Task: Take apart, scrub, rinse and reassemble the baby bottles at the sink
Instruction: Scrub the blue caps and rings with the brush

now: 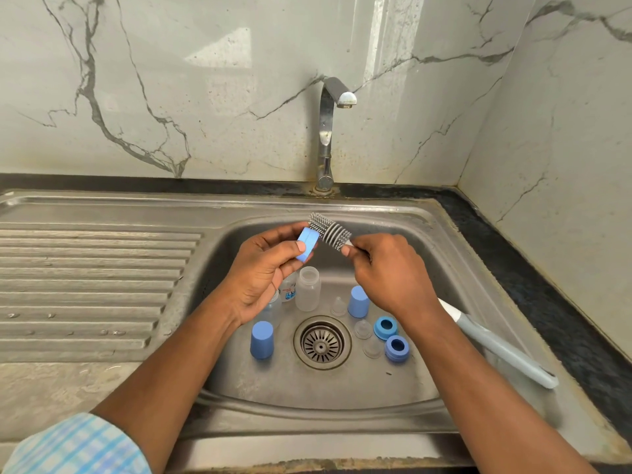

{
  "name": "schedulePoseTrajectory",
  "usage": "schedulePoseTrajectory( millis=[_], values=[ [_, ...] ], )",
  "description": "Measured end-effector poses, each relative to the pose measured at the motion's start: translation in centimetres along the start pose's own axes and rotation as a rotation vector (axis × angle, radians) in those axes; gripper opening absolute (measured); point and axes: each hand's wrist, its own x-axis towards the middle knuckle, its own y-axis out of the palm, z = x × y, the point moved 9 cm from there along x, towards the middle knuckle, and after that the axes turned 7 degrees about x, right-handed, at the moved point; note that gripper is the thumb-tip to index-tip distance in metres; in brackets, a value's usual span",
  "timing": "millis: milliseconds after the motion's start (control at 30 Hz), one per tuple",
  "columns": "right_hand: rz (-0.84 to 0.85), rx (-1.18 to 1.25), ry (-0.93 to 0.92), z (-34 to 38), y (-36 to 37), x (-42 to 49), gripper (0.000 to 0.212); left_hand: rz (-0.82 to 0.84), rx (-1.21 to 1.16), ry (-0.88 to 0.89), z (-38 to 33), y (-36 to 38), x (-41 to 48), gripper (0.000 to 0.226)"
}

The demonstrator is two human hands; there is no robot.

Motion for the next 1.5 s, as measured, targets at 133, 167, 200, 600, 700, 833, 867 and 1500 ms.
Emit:
schedulePoseTrajectory(
  millis=[133, 167, 200, 600, 700, 833, 867, 1500],
  values=[
    [-0.001, 0.059, -0.006, 0.3, 0.0, -0.4, 0.025, 0.016, -0.116, -0.019, -0.1, -0.3, 0.2, 0.036],
    [-0.006, 0.077, -0.009, 0.4, -0.1, -0.4, 0.028, 0.025, -0.153, -0.029, -0.1, -0.3, 0.2, 0.038],
    [-0.014, 0.089, -0.011, 0.4, -0.2, -0.4, 0.03, 0.036, -0.184, -0.034, -0.2, -0.3, 0.2, 0.041],
    [0.014, 0.171, -0.045, 0.7, -0.1, -0.8, 0.033, 0.036, -0.164, -0.006, -0.1, -0.4, 0.3, 0.053],
    [0.045, 0.179, -0.041, 0.7, 0.3, -0.8, 0.032, -0.05, -0.132, 0.001, -0.2, -1.3, 0.4, 0.058],
    [0.01, 0.139, -0.038, 0.8, 0.1, -0.8, 0.033, -0.008, -0.173, 0.009, -0.4, -0.8, 0.3, 0.057],
    [-0.007, 0.13, -0.029, 0.7, -0.1, -0.6, 0.032, 0.022, -0.186, 0.024, -0.6, -0.4, 0.2, 0.054],
    [-0.044, 0.06, -0.006, 0.6, -0.4, -0.3, 0.029, 0.089, -0.206, 0.069, -0.7, 0.0, 0.3, 0.043]
  ],
)
